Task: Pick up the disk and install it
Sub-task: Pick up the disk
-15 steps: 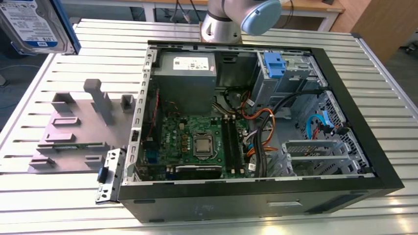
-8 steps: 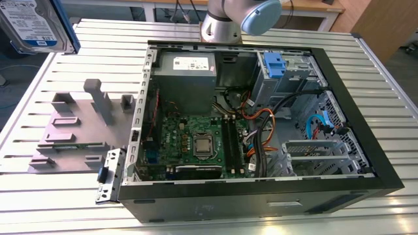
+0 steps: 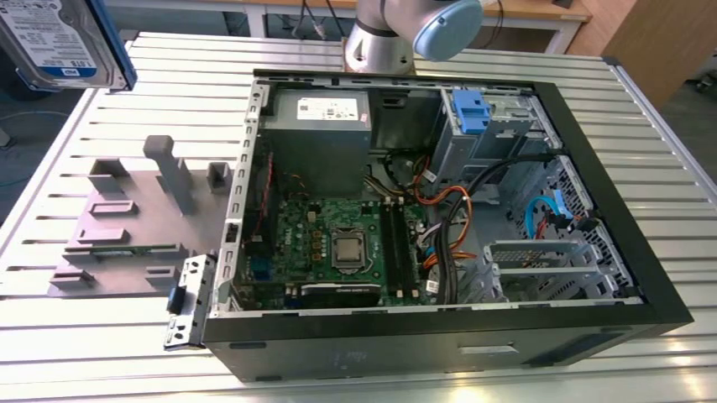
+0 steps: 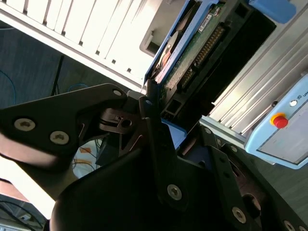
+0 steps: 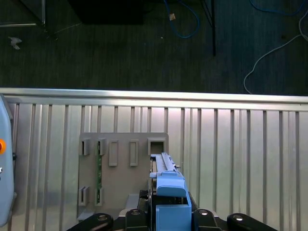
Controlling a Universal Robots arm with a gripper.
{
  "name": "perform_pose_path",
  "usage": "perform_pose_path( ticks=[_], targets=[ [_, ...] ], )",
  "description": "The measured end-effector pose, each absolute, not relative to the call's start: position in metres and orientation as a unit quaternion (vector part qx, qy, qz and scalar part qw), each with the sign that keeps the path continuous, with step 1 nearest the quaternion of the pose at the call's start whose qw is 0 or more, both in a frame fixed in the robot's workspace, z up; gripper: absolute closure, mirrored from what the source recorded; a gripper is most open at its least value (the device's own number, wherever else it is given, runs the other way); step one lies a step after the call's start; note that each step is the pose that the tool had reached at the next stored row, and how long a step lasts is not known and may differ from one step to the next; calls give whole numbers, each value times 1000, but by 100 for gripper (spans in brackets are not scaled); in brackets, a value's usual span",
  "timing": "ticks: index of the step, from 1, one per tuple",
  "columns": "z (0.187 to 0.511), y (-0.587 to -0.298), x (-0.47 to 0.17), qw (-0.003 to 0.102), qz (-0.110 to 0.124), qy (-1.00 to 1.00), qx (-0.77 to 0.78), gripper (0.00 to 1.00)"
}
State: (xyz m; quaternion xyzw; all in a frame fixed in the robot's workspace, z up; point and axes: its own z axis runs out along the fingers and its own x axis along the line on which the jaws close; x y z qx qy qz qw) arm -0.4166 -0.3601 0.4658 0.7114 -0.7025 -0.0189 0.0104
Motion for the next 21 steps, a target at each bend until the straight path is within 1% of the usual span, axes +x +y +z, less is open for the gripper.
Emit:
perform_pose_path(
  ticks=[21],
  targets=[
    [472, -360, -417, 11, -19, -702, 711, 64]
  ],
)
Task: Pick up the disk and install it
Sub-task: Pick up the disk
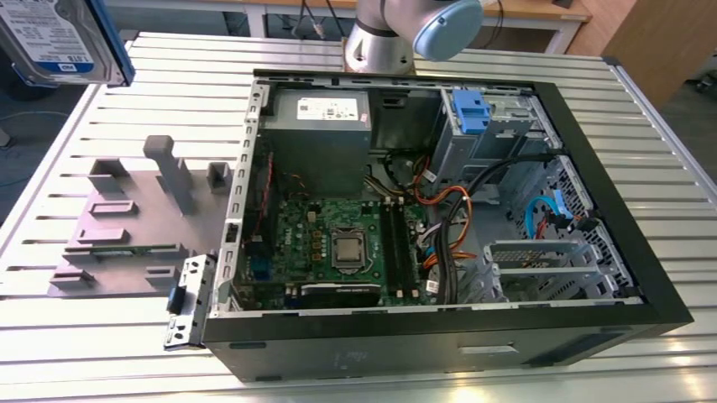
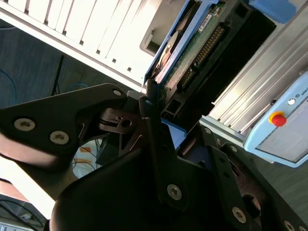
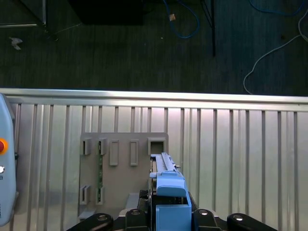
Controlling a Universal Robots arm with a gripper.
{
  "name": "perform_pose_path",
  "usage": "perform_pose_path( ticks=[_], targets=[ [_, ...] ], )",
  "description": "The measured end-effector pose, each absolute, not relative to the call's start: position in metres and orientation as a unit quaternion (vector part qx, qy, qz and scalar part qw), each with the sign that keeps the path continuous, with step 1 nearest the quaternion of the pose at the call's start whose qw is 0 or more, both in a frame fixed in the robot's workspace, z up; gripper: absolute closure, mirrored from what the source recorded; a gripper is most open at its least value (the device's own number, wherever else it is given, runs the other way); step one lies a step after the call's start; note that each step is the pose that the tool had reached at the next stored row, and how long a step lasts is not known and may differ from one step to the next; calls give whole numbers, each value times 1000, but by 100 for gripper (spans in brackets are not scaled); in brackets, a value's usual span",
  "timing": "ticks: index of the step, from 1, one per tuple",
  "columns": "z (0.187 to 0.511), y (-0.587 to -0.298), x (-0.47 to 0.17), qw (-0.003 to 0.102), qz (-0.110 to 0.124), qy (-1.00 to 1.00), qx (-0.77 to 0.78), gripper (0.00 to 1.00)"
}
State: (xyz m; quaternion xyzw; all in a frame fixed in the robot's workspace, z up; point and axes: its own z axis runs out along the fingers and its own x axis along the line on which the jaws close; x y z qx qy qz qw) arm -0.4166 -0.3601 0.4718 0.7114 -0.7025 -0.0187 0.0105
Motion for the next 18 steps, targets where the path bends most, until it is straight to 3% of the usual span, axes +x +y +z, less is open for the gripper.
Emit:
perform_pose_path(
  ticks=[18],
  targets=[
    [477, -360, -417, 11, -19, -702, 711, 64]
  ],
)
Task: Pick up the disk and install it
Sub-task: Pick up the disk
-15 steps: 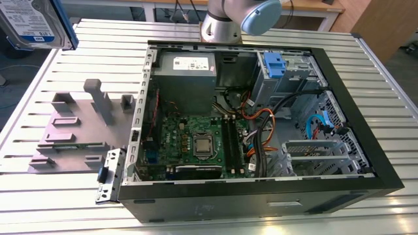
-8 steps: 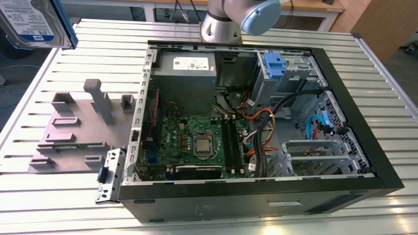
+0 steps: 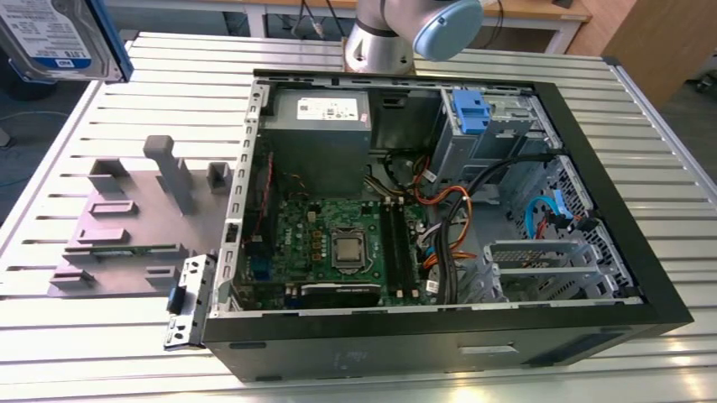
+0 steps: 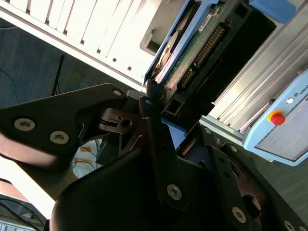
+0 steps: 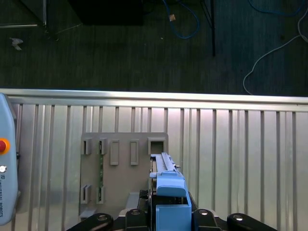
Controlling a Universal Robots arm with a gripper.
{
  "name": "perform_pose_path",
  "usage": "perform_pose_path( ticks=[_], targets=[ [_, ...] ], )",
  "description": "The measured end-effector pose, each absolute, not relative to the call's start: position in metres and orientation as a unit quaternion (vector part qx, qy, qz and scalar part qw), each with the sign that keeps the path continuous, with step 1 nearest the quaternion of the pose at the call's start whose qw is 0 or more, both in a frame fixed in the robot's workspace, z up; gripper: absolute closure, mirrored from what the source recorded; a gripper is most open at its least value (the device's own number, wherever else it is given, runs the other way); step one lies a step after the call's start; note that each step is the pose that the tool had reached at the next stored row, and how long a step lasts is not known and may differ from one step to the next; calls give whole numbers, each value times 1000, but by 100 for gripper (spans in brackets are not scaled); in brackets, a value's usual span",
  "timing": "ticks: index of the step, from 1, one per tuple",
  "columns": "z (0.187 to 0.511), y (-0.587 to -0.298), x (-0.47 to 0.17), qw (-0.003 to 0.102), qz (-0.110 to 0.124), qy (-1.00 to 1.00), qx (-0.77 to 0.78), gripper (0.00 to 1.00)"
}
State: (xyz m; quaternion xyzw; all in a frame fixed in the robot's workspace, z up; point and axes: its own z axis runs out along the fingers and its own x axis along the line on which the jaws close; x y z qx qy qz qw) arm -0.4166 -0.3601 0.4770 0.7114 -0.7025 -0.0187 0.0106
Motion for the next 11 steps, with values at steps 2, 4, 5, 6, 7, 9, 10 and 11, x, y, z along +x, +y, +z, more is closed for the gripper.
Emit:
perform_pose_path(
  ticks=[2, 4, 5, 6, 7, 9, 10, 11],
  targets=[
    [478, -360, -417, 11, -19, -702, 711, 64],
    [478, -360, -417, 11, -19, -702, 711, 64],
    [478, -360, -417, 11, -19, -702, 711, 64],
    [479, -360, -417, 11, -19, -702, 711, 64],
    [479, -360, -417, 11, -19, -702, 711, 64],
    [479, -360, -417, 11, -19, -702, 711, 64],
    [480, -360, -417, 11, -19, -702, 711, 64],
    [480, -360, -417, 11, -19, -702, 711, 64]
  ],
)
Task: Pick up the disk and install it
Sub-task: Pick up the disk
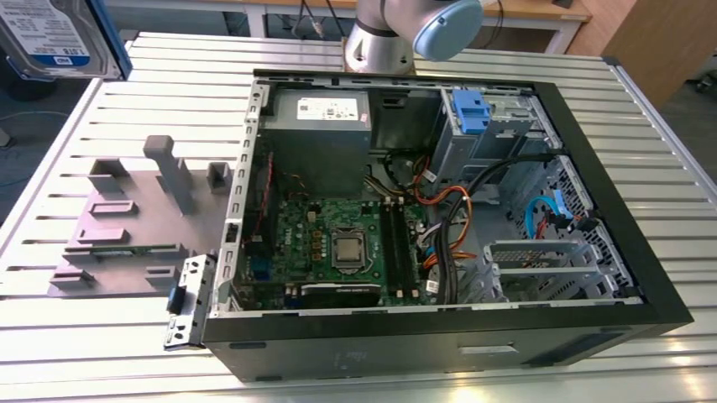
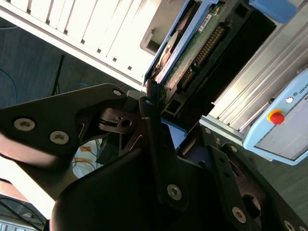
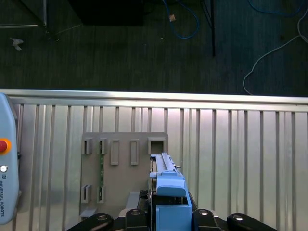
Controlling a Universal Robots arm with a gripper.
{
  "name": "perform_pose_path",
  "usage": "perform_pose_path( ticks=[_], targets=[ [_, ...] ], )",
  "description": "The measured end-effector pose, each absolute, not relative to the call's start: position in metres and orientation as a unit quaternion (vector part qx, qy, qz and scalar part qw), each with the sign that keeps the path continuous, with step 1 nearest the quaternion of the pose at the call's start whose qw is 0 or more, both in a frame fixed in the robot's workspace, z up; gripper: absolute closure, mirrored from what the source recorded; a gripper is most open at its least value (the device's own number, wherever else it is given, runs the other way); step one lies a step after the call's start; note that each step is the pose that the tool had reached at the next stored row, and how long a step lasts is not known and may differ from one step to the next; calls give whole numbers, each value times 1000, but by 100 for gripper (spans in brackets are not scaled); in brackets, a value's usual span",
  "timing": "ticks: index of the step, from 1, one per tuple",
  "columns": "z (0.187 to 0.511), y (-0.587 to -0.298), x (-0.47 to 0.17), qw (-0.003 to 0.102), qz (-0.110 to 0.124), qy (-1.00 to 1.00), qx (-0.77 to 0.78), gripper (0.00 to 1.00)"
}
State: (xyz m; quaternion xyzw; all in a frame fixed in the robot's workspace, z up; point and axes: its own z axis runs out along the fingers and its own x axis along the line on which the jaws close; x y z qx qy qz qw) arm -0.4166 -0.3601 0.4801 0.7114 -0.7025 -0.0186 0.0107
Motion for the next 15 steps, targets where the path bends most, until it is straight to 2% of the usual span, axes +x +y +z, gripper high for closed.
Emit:
perform_pose_path(
  ticks=[15],
  targets=[
    [488, -360, -417, 11, -18, -702, 711, 64]
  ],
)
